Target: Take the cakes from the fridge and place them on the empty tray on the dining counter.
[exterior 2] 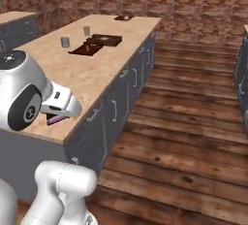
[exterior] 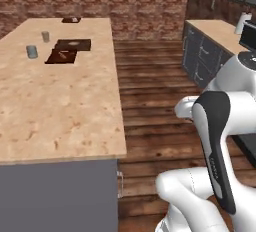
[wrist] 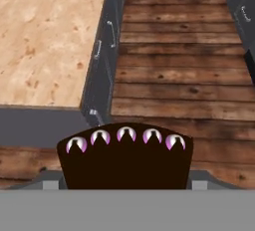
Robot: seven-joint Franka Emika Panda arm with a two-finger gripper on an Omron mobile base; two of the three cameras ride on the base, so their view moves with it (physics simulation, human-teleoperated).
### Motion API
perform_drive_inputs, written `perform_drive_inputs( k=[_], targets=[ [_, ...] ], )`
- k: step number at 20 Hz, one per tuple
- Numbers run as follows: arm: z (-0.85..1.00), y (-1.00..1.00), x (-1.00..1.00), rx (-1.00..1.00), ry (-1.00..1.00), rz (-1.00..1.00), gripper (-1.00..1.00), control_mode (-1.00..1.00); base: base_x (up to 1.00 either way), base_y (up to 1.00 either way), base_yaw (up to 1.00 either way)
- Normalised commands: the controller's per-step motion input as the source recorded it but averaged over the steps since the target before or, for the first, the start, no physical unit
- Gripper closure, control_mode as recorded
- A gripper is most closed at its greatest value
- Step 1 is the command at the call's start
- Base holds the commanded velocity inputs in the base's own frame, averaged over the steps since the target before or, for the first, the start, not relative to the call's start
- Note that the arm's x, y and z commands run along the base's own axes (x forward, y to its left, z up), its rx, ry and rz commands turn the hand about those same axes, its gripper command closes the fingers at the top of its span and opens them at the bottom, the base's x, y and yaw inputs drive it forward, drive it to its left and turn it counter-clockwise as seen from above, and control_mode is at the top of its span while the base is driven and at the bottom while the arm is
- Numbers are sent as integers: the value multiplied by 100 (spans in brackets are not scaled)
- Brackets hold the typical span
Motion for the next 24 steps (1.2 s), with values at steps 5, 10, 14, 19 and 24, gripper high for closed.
perform_drive_inputs(
  k=[5,10,14,19,24],
  targets=[
    [0,0,0,0,0,0,100,100,98,-97,-16],
    [0,0,0,0,0,0,100,100,100,-61,-9],
    [0,0,0,0,0,0,100,100,100,-21,-7],
    [0,0,0,0,0,0,100,100,100,-3,-5],
    [0,0,0,0,0,0,100,100,100,-2,-3]
  ],
)
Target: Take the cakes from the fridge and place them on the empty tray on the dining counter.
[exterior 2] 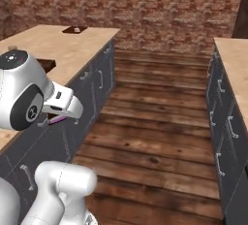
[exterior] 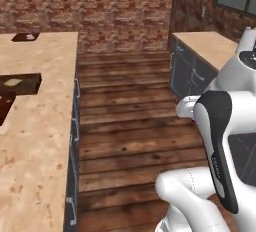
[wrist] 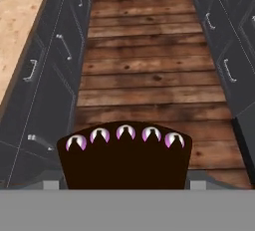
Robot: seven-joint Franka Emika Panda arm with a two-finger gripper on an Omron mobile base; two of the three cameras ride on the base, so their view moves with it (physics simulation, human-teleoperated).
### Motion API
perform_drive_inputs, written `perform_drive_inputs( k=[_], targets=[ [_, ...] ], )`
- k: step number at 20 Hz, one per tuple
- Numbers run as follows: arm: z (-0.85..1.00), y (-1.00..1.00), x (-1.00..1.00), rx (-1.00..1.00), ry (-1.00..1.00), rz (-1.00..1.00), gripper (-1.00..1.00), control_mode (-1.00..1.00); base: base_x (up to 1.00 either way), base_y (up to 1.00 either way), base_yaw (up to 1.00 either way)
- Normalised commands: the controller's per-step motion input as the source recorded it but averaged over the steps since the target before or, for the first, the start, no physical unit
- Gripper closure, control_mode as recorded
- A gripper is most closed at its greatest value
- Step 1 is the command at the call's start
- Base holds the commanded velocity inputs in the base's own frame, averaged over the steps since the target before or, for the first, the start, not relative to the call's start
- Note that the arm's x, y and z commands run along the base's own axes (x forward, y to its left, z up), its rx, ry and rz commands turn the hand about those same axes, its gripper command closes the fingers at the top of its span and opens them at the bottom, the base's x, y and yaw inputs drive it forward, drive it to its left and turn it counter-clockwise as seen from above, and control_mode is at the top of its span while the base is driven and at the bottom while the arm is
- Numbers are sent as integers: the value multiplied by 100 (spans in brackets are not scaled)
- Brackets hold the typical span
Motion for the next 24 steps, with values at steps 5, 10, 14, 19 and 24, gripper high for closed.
perform_drive_inputs(
  k=[5,10,14,19,24],
  targets=[
    [0,0,0,0,0,0,100,100,100,-6,-1],
    [0,0,0,0,0,0,100,100,100,-7,0],
    [0,0,0,0,0,0,100,100,100,-13,0],
    [0,0,0,0,0,0,100,100,100,-3,0],
    [0,0,0,0,0,0,100,100,100,-6,0]
  ],
)
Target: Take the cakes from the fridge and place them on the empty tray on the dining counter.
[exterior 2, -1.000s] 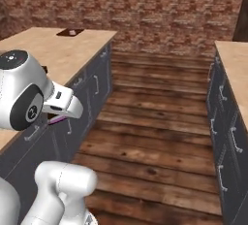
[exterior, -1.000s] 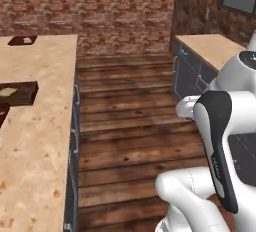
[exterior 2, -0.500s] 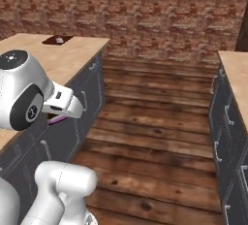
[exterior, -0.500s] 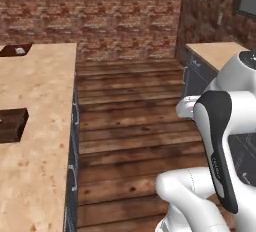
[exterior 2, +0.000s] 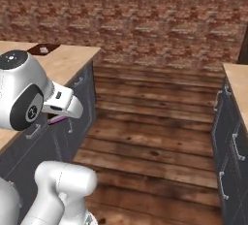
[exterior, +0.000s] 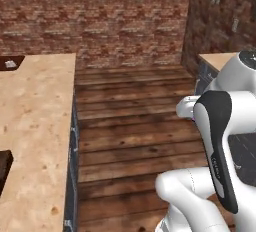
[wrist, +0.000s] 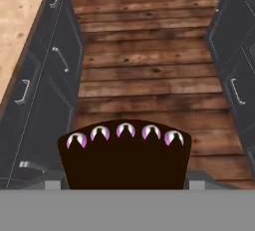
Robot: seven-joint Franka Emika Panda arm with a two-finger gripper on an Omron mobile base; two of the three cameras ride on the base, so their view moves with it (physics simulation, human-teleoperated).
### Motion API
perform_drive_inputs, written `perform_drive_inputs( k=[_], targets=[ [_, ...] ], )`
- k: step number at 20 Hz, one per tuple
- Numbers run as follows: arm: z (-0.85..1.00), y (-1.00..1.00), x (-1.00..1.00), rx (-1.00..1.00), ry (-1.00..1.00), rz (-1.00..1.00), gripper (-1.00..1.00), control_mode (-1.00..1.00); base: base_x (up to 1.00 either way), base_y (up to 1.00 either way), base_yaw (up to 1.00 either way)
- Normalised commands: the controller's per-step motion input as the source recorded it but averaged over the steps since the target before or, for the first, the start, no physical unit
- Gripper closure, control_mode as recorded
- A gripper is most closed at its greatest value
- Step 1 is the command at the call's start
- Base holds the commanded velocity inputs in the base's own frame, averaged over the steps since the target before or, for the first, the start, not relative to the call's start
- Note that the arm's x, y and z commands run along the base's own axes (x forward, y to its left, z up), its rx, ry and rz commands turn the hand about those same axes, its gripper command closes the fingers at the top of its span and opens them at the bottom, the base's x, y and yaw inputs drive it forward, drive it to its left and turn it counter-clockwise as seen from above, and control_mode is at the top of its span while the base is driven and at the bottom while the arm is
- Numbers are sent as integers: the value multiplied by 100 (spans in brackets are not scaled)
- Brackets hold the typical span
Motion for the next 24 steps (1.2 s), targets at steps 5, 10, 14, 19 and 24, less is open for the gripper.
perform_drive_inputs(
  k=[5,10,14,19,24],
  targets=[
    [0,0,0,0,0,0,100,100,100,-3,-1],
    [0,0,0,0,0,0,100,100,100,0,-1],
    [0,0,0,0,0,0,100,100,100,0,-1],
    [0,0,0,0,0,0,100,100,100,0,-1],
    [0,0,0,0,0,0,100,100,100,0,0]
  ],
)
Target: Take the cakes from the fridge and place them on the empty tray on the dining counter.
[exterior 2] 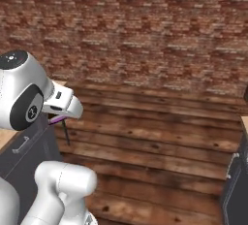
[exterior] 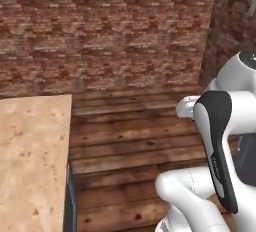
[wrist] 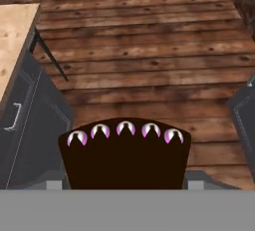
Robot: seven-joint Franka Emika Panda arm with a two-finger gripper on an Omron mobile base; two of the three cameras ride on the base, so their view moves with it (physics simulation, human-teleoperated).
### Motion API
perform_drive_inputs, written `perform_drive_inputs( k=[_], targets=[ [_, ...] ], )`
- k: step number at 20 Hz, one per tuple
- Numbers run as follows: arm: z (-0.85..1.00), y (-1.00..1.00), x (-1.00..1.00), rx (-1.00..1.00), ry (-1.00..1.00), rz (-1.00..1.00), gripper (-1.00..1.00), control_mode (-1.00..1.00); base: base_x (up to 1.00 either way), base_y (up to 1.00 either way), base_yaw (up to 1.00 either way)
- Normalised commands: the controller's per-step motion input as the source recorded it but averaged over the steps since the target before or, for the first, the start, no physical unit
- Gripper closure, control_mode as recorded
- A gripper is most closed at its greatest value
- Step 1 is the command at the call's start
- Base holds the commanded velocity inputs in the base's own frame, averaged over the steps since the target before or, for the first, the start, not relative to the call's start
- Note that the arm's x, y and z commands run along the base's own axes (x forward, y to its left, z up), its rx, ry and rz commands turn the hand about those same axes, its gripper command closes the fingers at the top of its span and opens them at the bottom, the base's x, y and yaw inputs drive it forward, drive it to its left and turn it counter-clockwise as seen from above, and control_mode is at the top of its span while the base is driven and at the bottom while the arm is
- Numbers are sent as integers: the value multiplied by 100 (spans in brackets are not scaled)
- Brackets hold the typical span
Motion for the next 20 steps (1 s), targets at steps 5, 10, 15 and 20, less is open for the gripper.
perform_drive_inputs(
  k=[5,10,15,20],
  targets=[
    [0,0,0,0,0,0,100,100,100,0,0],
    [0,0,0,0,0,0,100,100,100,-3,4],
    [0,0,0,0,0,0,100,100,100,-11,23],
    [0,0,0,0,0,0,100,100,100,-6,44]
  ],
)
